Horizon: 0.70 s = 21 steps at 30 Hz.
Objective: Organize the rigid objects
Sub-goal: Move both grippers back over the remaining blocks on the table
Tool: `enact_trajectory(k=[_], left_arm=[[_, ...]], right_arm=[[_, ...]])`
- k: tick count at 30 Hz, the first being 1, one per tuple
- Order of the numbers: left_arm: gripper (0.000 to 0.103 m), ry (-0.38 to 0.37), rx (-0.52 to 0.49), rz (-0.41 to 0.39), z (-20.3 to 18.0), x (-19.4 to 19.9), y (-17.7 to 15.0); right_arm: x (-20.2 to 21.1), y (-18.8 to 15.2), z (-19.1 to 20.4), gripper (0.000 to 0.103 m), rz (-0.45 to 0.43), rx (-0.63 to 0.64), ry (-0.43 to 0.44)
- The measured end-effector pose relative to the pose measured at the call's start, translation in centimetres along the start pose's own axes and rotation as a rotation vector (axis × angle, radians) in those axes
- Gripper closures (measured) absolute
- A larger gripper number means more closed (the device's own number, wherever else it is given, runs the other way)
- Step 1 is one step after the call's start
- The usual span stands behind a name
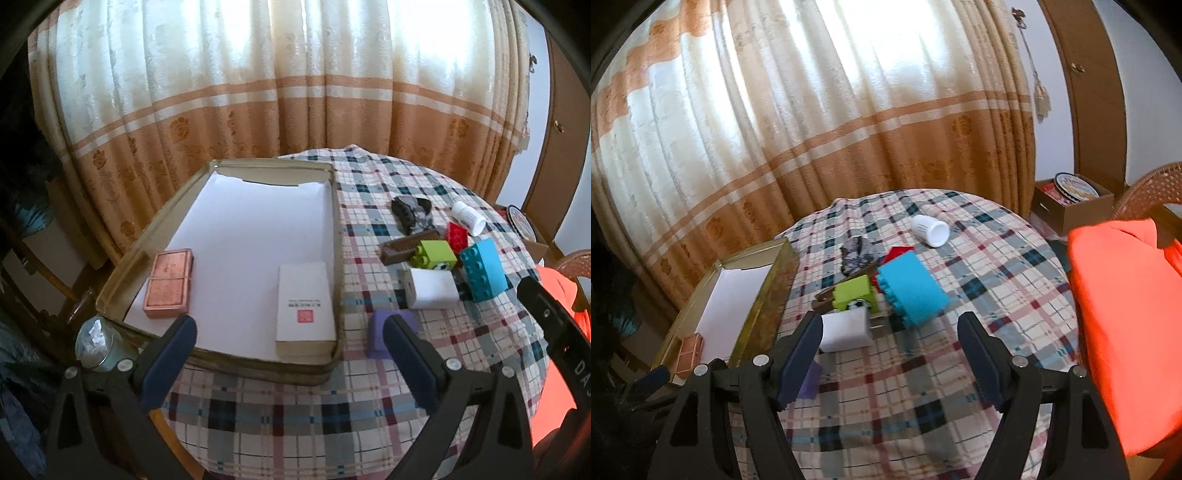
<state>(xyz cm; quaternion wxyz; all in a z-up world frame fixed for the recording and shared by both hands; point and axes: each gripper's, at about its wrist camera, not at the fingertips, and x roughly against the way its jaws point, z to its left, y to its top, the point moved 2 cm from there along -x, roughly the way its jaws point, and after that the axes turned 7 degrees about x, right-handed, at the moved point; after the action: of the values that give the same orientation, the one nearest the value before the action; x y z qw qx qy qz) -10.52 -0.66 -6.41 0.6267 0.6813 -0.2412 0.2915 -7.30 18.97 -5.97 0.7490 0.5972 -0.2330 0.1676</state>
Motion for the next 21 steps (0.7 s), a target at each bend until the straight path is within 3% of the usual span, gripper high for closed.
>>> enact_trajectory(k=[6, 11, 21], left_arm=[[0.001, -0.025, -0.037, 0.012, -1.7, -0.1, -0.5], [0.007, -0.06, -0.097, 0.022, -3.7, -0.1, -1.0], [0.015, -0.062, -0.234, 0.041, -9.0, -1.2, -1.8]], right_arm=[[0.1, -0.3, -1.8, 0.025, 0.003, -0.024, -0.013], [-0.1, -0.6, -3.4, 0.025, 0.012, -0.052, -0.019], [0.2, -0.8, -6.3, 0.025, 0.009, -0.091, -0.045]])
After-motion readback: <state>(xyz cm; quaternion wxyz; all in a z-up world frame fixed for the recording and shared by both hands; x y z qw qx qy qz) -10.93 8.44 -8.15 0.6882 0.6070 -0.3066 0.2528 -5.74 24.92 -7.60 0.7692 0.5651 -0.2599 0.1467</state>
